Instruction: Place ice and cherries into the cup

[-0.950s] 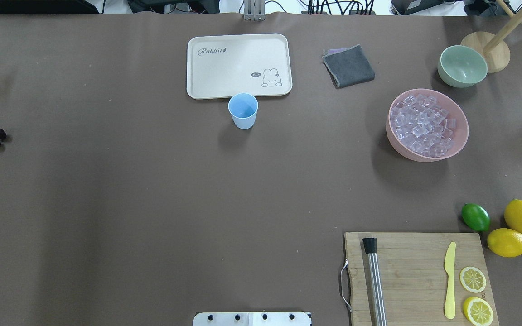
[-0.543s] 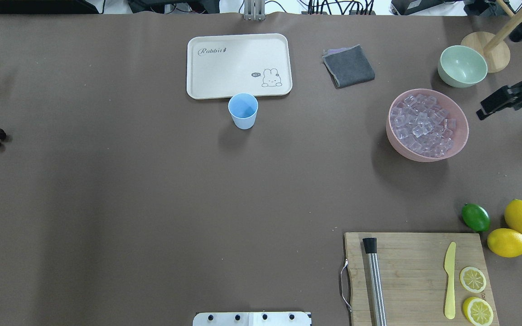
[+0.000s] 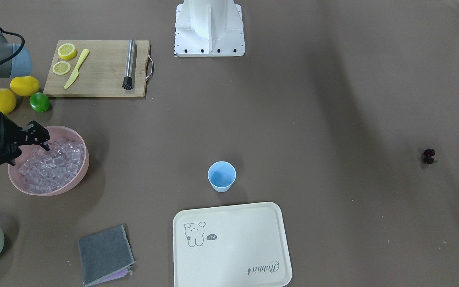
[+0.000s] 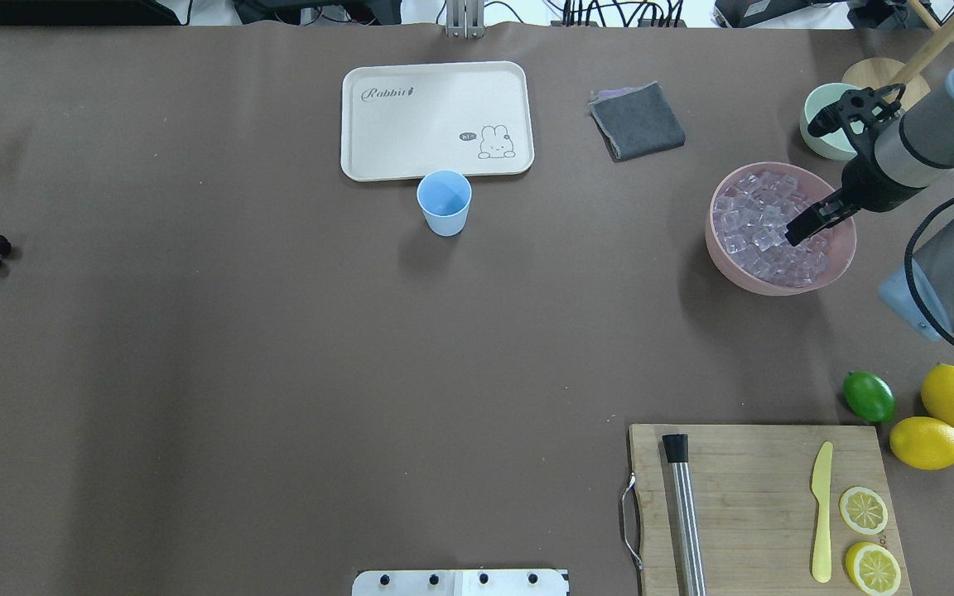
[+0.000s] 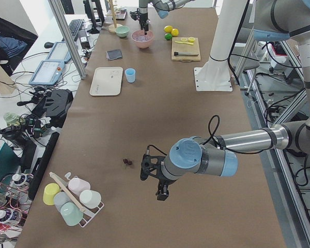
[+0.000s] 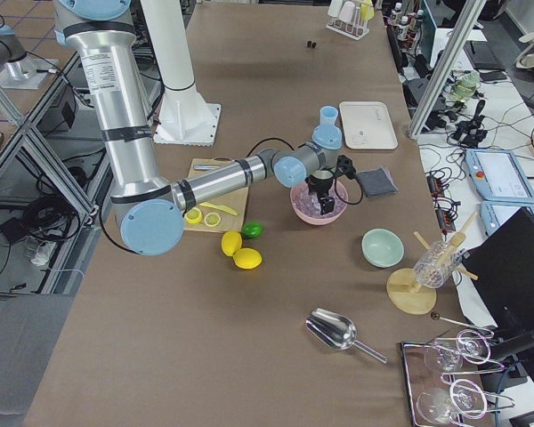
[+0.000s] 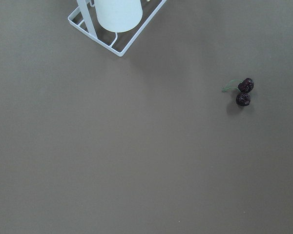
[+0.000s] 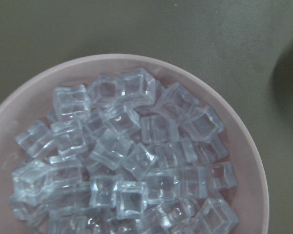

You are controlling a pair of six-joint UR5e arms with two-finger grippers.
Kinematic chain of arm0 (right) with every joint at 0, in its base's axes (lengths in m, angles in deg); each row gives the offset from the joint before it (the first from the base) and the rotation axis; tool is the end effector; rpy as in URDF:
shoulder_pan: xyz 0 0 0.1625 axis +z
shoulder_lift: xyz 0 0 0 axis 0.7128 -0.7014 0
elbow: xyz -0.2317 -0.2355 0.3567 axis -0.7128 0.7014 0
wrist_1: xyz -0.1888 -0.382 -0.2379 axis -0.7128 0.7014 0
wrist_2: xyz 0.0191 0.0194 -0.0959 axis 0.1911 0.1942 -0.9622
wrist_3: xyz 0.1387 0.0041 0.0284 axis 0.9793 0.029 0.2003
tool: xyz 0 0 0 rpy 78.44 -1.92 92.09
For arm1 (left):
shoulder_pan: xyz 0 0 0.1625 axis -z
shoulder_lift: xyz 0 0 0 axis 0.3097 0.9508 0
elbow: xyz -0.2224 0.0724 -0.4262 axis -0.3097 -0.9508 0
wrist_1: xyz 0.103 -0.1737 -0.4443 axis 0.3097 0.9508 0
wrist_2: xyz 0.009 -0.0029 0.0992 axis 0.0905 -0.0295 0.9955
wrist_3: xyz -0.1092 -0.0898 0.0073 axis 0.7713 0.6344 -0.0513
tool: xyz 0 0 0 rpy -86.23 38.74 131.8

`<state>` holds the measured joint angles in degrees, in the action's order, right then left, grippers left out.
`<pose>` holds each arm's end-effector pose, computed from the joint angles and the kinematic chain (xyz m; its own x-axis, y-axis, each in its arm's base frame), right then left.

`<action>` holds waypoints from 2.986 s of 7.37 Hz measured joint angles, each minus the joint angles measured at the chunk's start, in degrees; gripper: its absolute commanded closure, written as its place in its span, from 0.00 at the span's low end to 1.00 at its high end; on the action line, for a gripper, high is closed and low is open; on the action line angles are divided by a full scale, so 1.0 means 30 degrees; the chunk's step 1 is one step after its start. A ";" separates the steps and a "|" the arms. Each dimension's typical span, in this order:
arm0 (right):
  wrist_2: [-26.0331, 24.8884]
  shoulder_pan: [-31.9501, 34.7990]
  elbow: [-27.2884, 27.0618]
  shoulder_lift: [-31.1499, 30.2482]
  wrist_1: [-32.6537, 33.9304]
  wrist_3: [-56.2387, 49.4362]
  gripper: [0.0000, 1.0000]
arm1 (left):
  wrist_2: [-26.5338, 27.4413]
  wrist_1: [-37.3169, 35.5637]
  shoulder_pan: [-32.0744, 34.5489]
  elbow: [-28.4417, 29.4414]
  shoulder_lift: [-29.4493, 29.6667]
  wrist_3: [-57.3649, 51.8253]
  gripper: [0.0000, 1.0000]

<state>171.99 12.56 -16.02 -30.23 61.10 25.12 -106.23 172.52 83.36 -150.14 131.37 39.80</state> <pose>-0.3267 -0.6231 0.5555 0.6507 -0.4492 0.6122 0.2859 0.8918 0.3506 -0.1080 -0.4006 0.7552 0.6803 0.0525 -0.7311 0.1525 0.9655 0.2113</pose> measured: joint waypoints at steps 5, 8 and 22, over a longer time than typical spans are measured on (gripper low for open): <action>-0.0847 -0.0919 0.0500 0.0769 -0.0425 0.0090 0.76 | 0.0027 -0.0049 -0.0009 -0.0018 0.0213 0.0033 0.02; -0.0741 -0.0886 0.0129 0.0782 -0.0254 0.0101 0.78 | 0.0036 -0.0038 -0.0021 0.0068 0.0295 0.0051 0.02; -0.1873 -0.1724 -0.0608 0.0629 0.0346 0.2946 0.37 | 0.0029 0.0073 0.0007 0.0136 0.0067 0.0000 0.02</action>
<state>166.37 7.39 -17.84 -28.34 62.13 33.95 -106.14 172.74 83.38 -149.74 131.57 39.80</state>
